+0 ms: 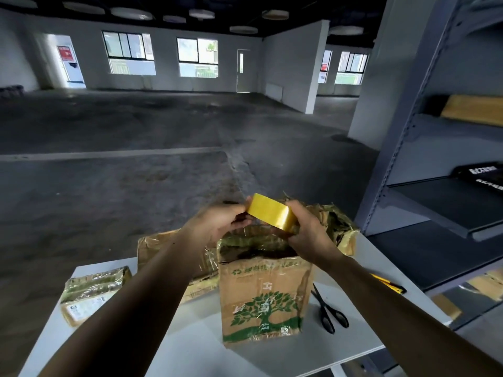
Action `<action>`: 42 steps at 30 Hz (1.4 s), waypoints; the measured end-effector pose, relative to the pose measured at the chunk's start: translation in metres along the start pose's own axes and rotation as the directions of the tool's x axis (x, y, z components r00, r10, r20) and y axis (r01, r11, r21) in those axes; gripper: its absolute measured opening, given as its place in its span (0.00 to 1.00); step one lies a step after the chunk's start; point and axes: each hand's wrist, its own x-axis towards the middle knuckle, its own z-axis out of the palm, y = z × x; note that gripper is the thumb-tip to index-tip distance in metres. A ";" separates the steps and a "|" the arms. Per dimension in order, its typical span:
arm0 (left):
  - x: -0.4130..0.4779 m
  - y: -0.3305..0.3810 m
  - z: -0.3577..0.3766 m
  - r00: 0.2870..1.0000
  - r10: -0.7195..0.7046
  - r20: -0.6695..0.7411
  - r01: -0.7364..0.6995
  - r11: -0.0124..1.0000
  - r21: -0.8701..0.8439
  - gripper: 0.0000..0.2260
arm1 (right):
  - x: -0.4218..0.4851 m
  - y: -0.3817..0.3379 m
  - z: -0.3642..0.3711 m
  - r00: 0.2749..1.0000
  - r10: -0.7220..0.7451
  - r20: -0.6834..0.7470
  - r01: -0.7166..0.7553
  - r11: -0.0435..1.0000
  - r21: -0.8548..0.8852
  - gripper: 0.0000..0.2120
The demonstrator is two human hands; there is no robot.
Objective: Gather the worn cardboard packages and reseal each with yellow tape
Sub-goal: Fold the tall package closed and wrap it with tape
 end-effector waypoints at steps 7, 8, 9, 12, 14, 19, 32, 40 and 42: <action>-0.001 0.005 0.010 0.986 -0.025 -0.165 -0.001 0.988 -0.155 0.04 | 0.006 0.009 -0.009 1.000 -0.011 0.023 0.011 1.000 -0.005 0.18; -0.001 0.006 0.010 0.986 -0.056 -0.154 0.027 0.982 -0.186 0.05 | 0.006 0.012 -0.010 0.999 -0.024 0.025 0.024 1.000 -0.007 0.19; -0.002 0.007 0.010 0.986 -0.095 -0.137 0.064 0.975 -0.215 0.06 | 0.007 0.013 -0.012 0.999 -0.042 0.031 0.042 0.999 -0.011 0.19; -0.004 0.009 0.011 0.974 -0.208 -0.089 0.183 0.956 -0.230 0.08 | 0.007 0.014 -0.018 0.992 -0.102 0.074 0.104 0.994 -0.024 0.18; -0.005 0.009 0.011 0.960 -0.268 -0.076 0.253 0.953 -0.164 0.10 | 0.005 0.015 -0.019 0.989 -0.115 0.094 0.116 0.993 -0.008 0.18; -0.008 0.008 0.018 0.967 -0.234 -0.101 0.239 0.970 0.040 0.10 | 0.001 0.018 -0.024 0.989 -0.110 0.098 0.109 0.994 0.013 0.19; -0.006 0.007 0.034 0.984 0.052 -0.172 0.002 0.953 0.304 0.07 | -0.005 0.005 -0.032 0.971 0.039 0.236 -0.038 0.999 -0.008 0.29; 0.000 0.001 0.034 0.994 0.023 -0.107 0.018 0.933 0.359 0.07 | -0.011 0.007 -0.029 0.976 0.016 0.217 -0.057 0.981 0.184 0.20; 0.000 0.000 0.033 0.991 0.104 -0.080 -0.054 0.880 0.473 0.07 | -0.010 0.006 -0.029 0.966 0.019 0.259 -0.103 0.944 0.314 0.17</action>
